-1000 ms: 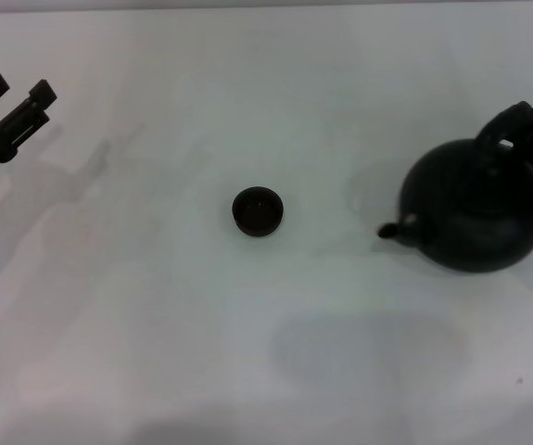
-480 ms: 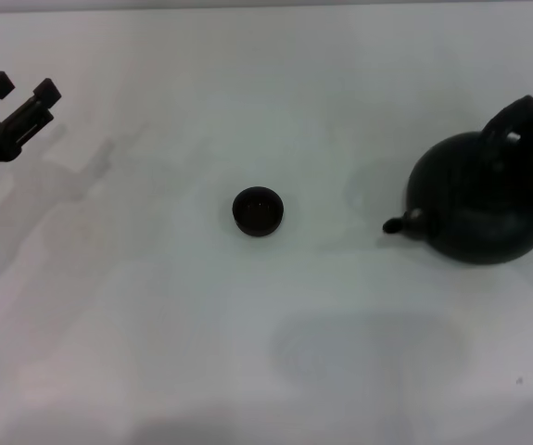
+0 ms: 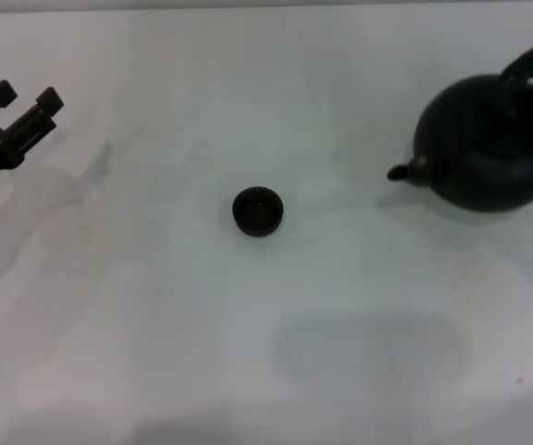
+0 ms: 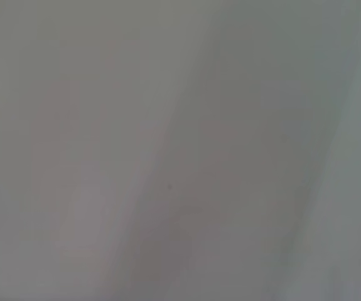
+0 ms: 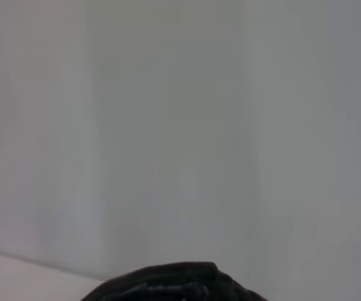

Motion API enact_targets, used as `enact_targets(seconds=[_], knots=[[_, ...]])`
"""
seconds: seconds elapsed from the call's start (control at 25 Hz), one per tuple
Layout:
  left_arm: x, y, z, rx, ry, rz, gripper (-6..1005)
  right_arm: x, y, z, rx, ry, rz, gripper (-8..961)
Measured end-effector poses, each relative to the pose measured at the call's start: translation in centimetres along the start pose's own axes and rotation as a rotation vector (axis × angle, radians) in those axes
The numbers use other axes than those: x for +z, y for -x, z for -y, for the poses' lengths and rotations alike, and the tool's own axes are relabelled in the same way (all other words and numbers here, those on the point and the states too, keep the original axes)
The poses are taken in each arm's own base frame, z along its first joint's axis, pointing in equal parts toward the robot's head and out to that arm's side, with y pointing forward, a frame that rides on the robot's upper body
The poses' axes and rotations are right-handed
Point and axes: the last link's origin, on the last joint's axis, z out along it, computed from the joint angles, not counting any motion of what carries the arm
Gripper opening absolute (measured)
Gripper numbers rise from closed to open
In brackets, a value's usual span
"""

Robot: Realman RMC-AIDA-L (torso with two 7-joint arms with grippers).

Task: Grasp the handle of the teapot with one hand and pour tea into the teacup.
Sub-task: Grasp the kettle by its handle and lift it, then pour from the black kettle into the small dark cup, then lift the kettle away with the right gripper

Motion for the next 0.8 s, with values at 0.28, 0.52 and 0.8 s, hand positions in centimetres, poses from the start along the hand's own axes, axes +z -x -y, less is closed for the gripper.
enact_targets(seconds=[0.28, 0.52, 0.8], knots=[[0.0, 0.4, -0.1, 0.012, -0.003, 0.008, 803, 4.2, 0.6, -1.5, -0.108, 0.016, -0.016, 158], [-0.1, 0.7, 0.1, 0.013, -0.021, 0.019, 803, 7.1, 1.4, -3.5, -0.227, 0.045, -0.076, 156], [-0.1, 1.1, 0.4, 0.013, -0.042, 0.043, 803, 9.3, 3.0, -6.0, -0.325, 0.084, -0.078, 155]])
